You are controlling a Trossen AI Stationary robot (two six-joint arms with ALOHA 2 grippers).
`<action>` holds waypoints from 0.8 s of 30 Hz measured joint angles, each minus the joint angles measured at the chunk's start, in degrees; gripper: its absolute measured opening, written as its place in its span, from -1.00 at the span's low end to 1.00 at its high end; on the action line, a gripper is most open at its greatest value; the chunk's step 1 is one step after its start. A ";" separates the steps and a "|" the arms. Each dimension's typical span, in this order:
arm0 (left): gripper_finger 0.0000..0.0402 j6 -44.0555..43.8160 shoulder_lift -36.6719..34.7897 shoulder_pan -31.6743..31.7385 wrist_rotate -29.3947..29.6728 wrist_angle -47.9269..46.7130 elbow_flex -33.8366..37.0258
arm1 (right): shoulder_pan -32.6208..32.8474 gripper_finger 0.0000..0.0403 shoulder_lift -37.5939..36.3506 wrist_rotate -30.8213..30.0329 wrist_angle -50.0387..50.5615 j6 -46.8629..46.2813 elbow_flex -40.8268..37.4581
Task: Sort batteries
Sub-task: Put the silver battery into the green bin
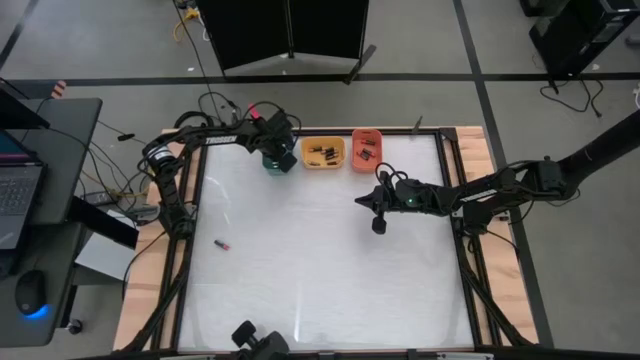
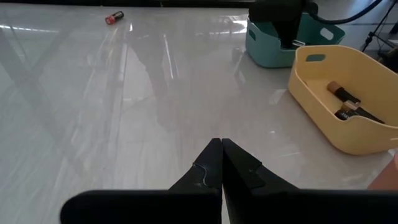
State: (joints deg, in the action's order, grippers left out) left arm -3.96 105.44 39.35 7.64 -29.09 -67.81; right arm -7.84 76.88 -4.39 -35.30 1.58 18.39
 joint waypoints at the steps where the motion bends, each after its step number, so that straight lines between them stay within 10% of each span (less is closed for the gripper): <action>1: -0.77 -0.06 0.09 0.17 0.00 0.02 0.00 | 0.00 -0.96 0.00 -0.06 -0.15 0.00 -0.02; 24: -0.77 -0.03 1.61 0.74 -0.92 2.86 -0.02 | 0.00 -0.96 0.00 -0.08 -1.10 0.00 -0.02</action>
State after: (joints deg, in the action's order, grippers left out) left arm -3.99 107.05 40.10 6.72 -26.23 -67.83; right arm -7.84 76.88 -4.47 -36.40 1.58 18.37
